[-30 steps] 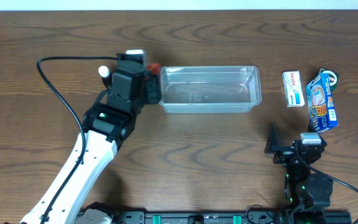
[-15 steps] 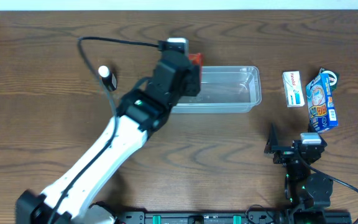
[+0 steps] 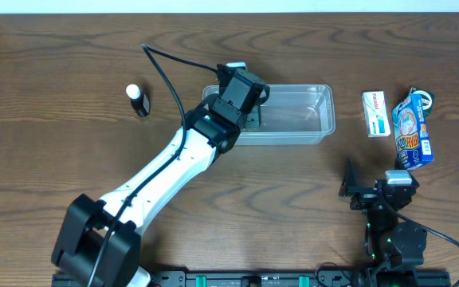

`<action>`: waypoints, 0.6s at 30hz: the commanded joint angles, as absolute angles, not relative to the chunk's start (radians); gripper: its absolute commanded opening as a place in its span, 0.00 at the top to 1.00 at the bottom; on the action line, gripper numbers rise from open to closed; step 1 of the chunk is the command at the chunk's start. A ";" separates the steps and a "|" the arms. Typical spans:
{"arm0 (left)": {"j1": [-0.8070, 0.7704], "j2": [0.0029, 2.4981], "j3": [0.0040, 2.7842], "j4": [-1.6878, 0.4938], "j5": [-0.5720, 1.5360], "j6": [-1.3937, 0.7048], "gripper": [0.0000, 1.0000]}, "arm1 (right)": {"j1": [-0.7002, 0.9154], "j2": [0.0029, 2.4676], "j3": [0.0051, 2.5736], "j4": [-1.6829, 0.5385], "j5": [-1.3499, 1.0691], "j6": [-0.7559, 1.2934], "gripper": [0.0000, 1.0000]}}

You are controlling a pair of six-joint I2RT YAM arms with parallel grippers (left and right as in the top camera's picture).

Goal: Pack container
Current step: 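Carry the red box over the clear container and lower it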

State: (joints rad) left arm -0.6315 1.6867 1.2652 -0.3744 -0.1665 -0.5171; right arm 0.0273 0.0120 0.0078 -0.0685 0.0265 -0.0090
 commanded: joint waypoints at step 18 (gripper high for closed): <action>-0.633 1.843 1.288 -0.330 -0.231 -0.537 0.41 | 0.020 0.007 0.006 -0.072 0.033 -0.016 0.01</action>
